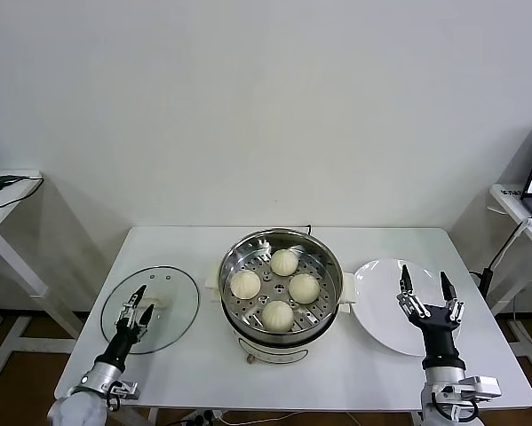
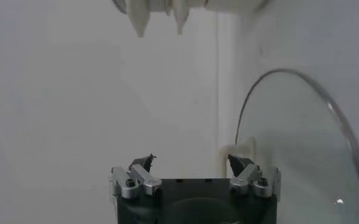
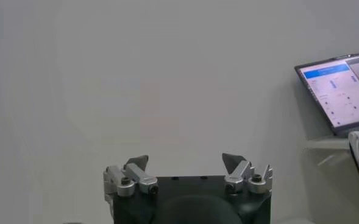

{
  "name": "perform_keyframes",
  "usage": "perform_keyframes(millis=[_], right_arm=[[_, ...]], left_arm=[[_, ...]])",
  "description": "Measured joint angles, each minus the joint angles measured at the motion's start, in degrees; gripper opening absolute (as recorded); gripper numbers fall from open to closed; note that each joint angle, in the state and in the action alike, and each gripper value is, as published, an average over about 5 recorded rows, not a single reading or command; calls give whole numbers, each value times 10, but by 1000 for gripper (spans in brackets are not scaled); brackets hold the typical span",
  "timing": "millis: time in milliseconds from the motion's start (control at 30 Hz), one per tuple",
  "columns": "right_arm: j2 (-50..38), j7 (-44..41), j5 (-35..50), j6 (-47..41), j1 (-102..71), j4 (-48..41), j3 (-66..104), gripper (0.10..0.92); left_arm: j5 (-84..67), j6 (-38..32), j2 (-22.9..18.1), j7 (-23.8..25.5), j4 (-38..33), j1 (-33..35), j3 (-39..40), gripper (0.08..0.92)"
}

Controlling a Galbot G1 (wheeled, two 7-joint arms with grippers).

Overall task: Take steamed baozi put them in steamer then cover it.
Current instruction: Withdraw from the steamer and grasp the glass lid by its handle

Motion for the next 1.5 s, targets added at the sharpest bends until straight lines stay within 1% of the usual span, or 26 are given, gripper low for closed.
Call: perform_keyframes(millis=[333,533,633,767,1000,1300,1400,1500], right_arm=[[0,0,-6,10,0,-12,2,823],[0,-2,-9,15,2,-20,1,823],[0,-3,-12,17,3,-24,1,823],[0,-3,-13,19,4,-28,-1,823],[1,-4,-15,20,6,-31,-5,823],[1,-2,-17,24,6,-32,-8,823],[1,-1,-17,24,6,-31,-8,823],[1,-1,-16,25,6,-30,-7,823]], left_arm=[[27,15,-2,-7,52,-50,5,823],[35,23,-5,-10,69,-73,7,823],[37,23,-5,-11,76,-79,7,802],[42,23,-5,-11,86,-84,9,705],[50,22,-6,-12,99,-86,8,497],[52,16,-7,-8,93,-83,4,242],[49,16,-8,-4,81,-78,2,193],[44,19,-7,0,58,-71,-1,189]])
